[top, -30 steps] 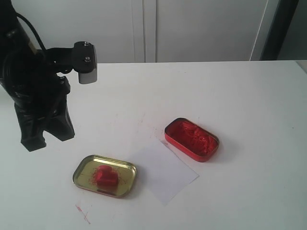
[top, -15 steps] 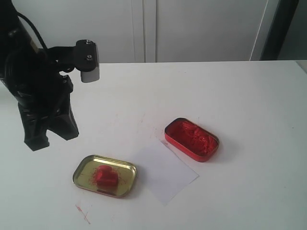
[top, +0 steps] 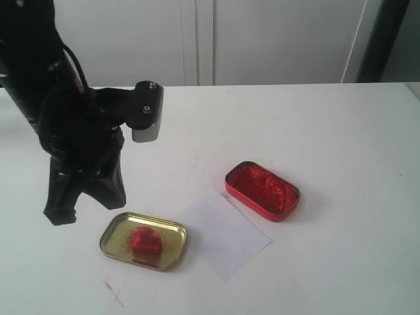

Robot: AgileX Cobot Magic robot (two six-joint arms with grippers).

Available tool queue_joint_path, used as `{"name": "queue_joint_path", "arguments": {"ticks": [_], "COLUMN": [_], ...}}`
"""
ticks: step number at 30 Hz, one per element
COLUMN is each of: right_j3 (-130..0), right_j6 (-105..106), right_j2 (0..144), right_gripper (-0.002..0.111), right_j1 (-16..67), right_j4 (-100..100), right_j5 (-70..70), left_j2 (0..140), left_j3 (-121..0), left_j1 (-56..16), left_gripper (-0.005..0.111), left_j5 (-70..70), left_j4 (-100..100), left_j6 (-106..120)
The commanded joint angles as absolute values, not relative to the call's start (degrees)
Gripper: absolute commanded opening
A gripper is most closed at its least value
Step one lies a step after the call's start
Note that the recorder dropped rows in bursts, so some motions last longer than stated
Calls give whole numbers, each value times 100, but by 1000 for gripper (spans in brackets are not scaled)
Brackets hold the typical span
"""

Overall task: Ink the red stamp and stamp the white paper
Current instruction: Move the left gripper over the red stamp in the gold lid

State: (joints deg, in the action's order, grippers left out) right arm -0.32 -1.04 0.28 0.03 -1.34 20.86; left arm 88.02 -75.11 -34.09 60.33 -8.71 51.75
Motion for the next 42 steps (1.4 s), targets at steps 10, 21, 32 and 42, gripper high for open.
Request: {"name": "queue_joint_path", "arguments": {"ticks": [10,21,32,42], "right_j3": [0,0,0,0], "right_j6": [-131,-131,-131,-131], "right_j2": [0,0,0,0], "right_gripper": [0,0,0,0], "right_j1": [9,9,9,9], "right_j4": [-143,-143,-143,-143], "right_j5": [2007,2007,2007,2007], "left_j2": [9773,9870,9875,9875], "left_j3": [-7540,-7540,-7240,-7065], "left_j1": [-3216,-2982,-3006,-3040], "left_gripper": [0,0,23,40], "left_j5": [5979,5468,5186,4700], "left_j4": [-1323,-1810,-1216,-1264], "left_j6": [6192,6920,6942,6920]}}
